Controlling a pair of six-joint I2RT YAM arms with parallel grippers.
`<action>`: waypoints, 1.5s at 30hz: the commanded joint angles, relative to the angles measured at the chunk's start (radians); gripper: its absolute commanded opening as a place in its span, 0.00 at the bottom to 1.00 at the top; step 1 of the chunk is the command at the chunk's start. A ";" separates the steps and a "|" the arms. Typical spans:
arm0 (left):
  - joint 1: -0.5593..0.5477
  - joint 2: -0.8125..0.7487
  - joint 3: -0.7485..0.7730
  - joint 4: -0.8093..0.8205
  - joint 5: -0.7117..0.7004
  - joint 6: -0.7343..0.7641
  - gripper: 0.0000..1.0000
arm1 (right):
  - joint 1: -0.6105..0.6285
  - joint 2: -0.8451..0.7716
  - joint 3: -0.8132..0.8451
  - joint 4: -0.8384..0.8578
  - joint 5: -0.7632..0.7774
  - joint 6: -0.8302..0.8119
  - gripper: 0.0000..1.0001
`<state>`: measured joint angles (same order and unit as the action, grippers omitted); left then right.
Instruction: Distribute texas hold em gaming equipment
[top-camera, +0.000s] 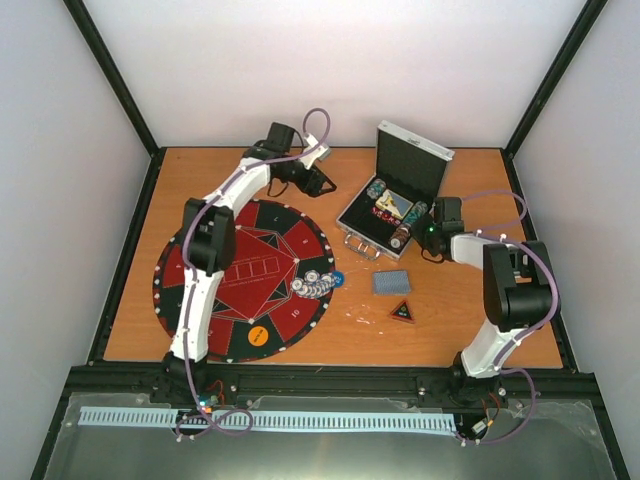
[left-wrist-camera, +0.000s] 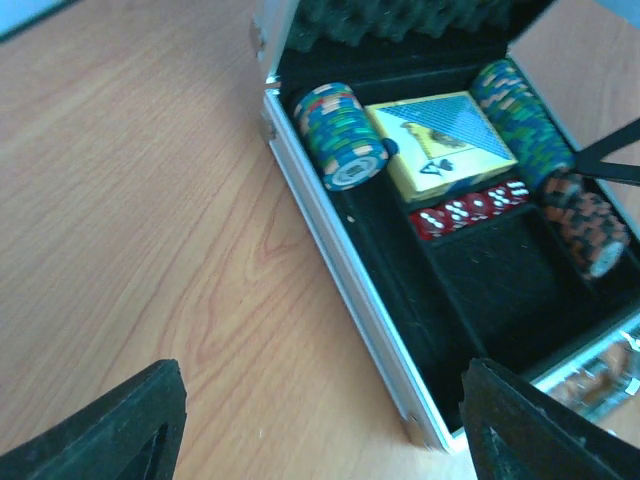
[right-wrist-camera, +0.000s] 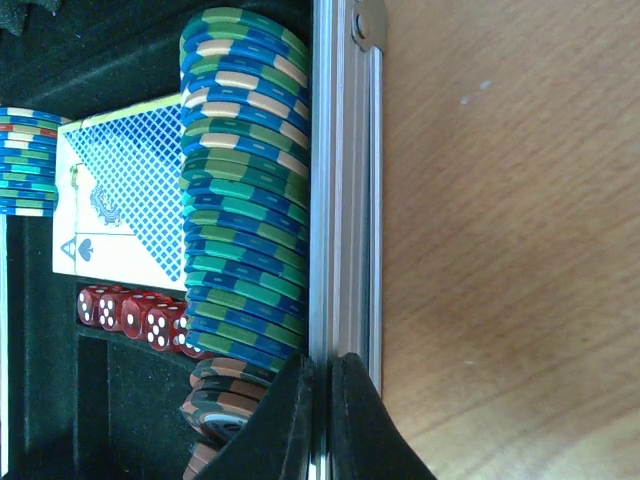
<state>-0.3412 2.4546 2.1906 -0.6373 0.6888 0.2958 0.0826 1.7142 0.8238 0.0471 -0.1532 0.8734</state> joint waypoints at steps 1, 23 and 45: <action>0.033 -0.152 -0.082 -0.004 0.012 0.112 0.78 | 0.049 0.057 0.051 0.016 -0.006 0.024 0.03; 0.308 -0.416 -0.178 -0.361 0.009 0.256 0.93 | 0.020 -0.189 0.330 -0.631 -0.195 -0.903 0.68; 0.479 -0.562 -0.415 -0.317 -0.065 0.218 1.00 | 0.152 0.108 0.523 -0.840 -0.046 -1.433 0.80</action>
<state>0.1406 1.9324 1.7691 -0.9844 0.6353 0.5186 0.2298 1.7721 1.3067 -0.7338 -0.3199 -0.5541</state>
